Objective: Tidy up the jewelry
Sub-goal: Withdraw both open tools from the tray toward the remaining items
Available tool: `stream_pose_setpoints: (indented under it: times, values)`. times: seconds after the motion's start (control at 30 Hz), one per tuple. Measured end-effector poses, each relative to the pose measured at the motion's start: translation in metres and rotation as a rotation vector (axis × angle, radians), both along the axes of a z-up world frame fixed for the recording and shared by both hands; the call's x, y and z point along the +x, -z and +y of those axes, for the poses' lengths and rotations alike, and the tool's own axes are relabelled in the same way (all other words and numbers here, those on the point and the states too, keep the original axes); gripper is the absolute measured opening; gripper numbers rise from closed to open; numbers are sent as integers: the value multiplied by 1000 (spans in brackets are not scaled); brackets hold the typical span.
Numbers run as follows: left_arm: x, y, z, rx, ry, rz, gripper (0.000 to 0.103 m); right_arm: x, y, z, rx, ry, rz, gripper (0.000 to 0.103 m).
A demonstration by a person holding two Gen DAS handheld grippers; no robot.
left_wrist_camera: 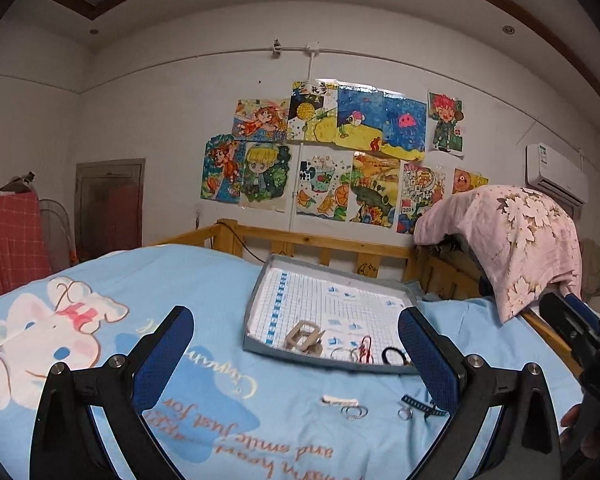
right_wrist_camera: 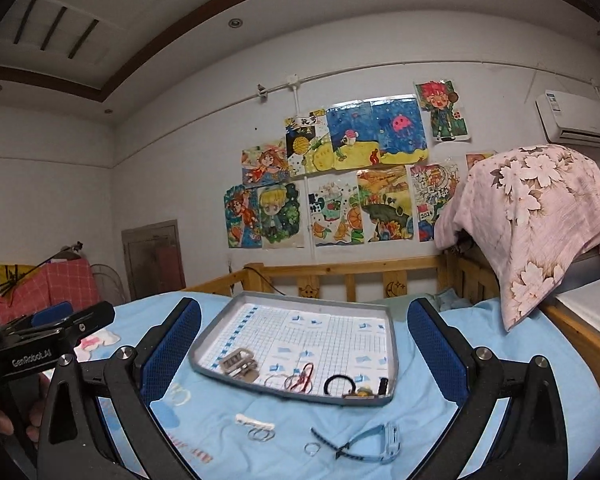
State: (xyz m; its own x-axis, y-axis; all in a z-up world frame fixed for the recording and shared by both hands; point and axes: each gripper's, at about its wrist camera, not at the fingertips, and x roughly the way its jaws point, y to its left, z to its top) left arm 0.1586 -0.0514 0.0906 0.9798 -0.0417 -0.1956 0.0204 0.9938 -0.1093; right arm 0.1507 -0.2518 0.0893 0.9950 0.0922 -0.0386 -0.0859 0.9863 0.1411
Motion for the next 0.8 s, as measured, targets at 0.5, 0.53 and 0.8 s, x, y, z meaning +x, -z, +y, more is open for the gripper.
stream_pose_setpoints:
  times: [0.5,0.53,0.8]
  values:
    - [-18,63,35,42,120,128,103,-60,26,4,-6,-1,122,102]
    - [-17,67,37,45,128,138,103,-64,30,6,-8,6,140,102]
    - [14,99,54,6,139,292,103,-68,60,14,-26,24,302,101]
